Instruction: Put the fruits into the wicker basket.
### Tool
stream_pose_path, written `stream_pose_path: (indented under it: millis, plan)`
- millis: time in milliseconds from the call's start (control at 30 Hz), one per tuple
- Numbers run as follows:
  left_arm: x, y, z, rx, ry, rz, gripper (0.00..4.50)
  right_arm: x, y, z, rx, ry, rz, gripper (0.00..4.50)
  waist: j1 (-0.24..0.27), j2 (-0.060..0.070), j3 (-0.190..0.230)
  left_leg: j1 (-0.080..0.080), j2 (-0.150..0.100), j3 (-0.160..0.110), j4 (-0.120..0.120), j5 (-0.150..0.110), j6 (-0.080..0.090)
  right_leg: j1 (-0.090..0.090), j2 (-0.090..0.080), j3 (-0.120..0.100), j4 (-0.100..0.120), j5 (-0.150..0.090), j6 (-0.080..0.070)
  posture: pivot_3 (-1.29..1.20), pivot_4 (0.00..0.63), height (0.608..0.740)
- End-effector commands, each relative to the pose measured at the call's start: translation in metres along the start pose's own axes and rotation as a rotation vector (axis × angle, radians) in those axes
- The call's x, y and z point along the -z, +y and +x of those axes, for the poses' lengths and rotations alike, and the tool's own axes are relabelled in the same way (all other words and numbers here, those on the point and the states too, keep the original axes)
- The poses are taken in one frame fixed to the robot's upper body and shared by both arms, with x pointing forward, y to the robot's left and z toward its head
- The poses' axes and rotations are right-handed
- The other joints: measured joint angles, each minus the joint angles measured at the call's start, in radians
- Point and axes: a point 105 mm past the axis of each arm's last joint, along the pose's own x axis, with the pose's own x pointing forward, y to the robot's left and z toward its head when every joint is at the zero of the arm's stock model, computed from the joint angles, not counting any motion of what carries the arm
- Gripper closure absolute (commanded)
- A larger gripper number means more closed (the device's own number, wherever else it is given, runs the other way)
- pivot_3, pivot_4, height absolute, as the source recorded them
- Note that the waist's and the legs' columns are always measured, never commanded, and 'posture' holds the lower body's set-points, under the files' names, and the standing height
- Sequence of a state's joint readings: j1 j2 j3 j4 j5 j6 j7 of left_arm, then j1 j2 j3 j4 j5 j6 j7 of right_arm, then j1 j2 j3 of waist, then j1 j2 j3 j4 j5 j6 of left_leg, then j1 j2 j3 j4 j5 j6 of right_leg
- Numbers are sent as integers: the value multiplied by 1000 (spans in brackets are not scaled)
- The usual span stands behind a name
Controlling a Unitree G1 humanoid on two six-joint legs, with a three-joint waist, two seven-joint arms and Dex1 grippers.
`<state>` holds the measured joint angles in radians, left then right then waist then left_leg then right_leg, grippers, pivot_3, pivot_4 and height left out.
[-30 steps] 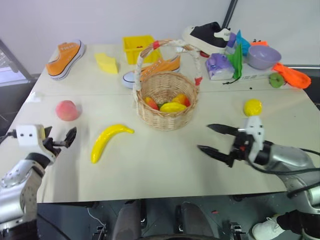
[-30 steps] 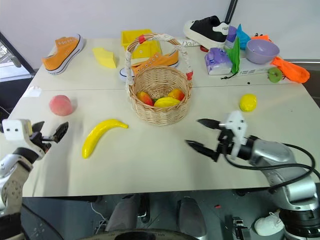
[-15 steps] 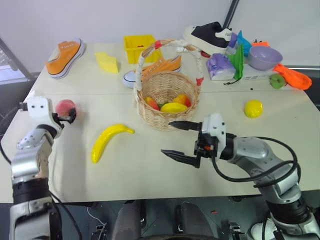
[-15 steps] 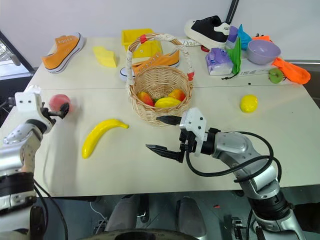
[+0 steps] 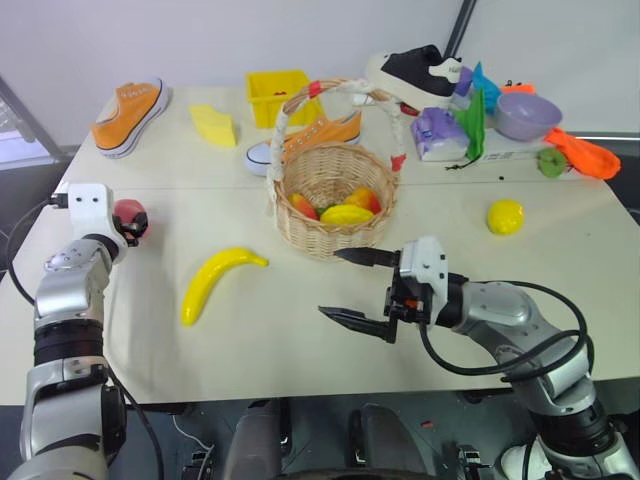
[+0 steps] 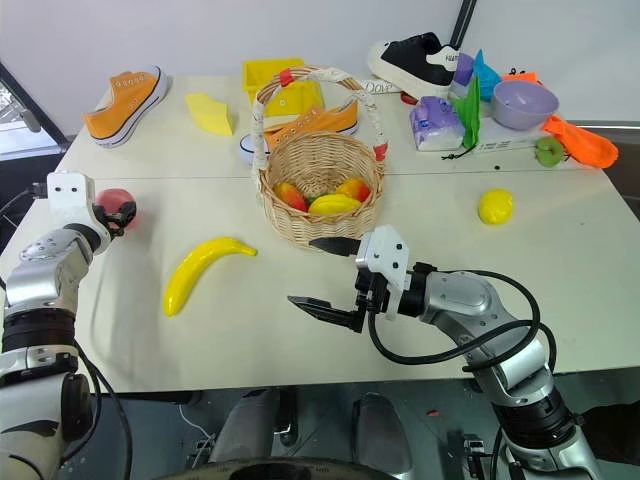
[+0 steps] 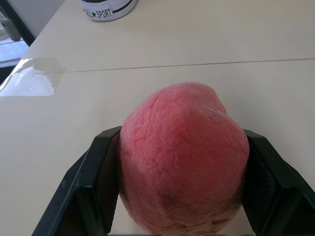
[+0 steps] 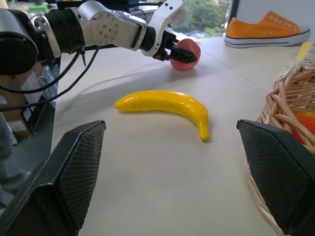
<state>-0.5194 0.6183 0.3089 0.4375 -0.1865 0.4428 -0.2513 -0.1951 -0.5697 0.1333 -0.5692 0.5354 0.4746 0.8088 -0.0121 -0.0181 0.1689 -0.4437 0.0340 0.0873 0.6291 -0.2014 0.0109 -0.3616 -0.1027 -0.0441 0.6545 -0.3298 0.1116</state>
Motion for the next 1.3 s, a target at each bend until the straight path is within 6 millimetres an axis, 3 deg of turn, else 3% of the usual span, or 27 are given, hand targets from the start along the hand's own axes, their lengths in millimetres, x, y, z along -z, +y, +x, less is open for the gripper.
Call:
stream_pose_path:
  millis: [33,167,233,300,400,533,667,733,800,900,1033,1133,1233,1300]
  plan:
    - [-56,-19,-21,127,-264,-4,1779,-12,3,0,-3,-33,-52,0,-1,-1,0,0,0,0,0,0,0,0,0,0,0,0,0,0,150,733]
    - [-111,-96,-91,606,-524,-34,1779,-9,-3,-2,12,-22,-54,0,1,-2,1,-1,0,-1,-1,0,-1,-1,-1,1,0,0,0,0,150,733]
    - [-115,-132,-124,834,-532,-17,1779,-7,-6,-4,20,-15,-55,0,-2,-2,1,-1,0,-1,-1,-1,-3,0,-2,1,-1,0,0,0,150,733]
    - [-110,-158,-138,952,-492,33,1779,-6,-11,-5,28,-9,-58,0,-4,0,0,2,0,-1,-1,-2,-3,3,-2,2,-3,0,-1,0,150,733]
    - [-110,-192,-137,1000,-453,107,1779,-6,-15,-6,32,-7,-63,0,1,2,0,4,0,-1,-1,-1,-2,5,-1,1,-2,0,-1,0,150,733]
    - [-127,-240,-110,962,-446,133,1779,-6,-17,-4,38,-14,-71,0,16,1,0,1,0,-2,2,0,0,5,1,1,-2,0,-1,0,150,733]
    - [-130,-268,-91,957,-415,172,1779,-7,-16,-2,49,-20,-75,0,21,1,0,1,-1,0,2,0,1,4,4,1,-3,0,0,0,150,733]
    - [-128,-277,-87,972,-398,190,744,-8,-16,-3,64,-20,-78,0,22,1,0,1,0,-1,1,0,1,3,5,1,-2,0,0,0,150,733]
    - [-129,-279,-87,987,-399,196,64,-8,-17,-5,83,-19,-79,0,21,1,0,0,1,-1,1,0,1,2,6,1,-2,0,0,0,150,733]
    - [-132,-272,-91,998,-414,187,64,-8,-19,-9,109,-13,-80,0,22,1,0,0,1,0,1,0,1,1,6,1,-1,0,0,0,150,733]
    - [-134,-218,-109,1027,-455,148,64,-6,-23,-16,140,1,-84,0,4,1,1,0,1,0,2,0,1,1,5,2,-1,0,0,0,150,733]
    - [-111,-168,-112,986,-341,170,64,-6,-26,-20,148,8,-88,0,-7,1,1,1,3,-1,0,1,0,1,5,2,-1,0,0,0,150,733]
    - [-86,-135,-114,933,-196,236,64,-6,-29,-23,148,16,-93,0,-2,2,1,1,4,-1,0,1,-1,1,5,2,0,0,0,0,150,733]
    - [-66,-114,-104,827,-85,330,64,-7,-31,-24,142,23,-99,0,7,1,1,1,3,-1,1,1,-1,2,4,1,-1,0,0,0,150,733]
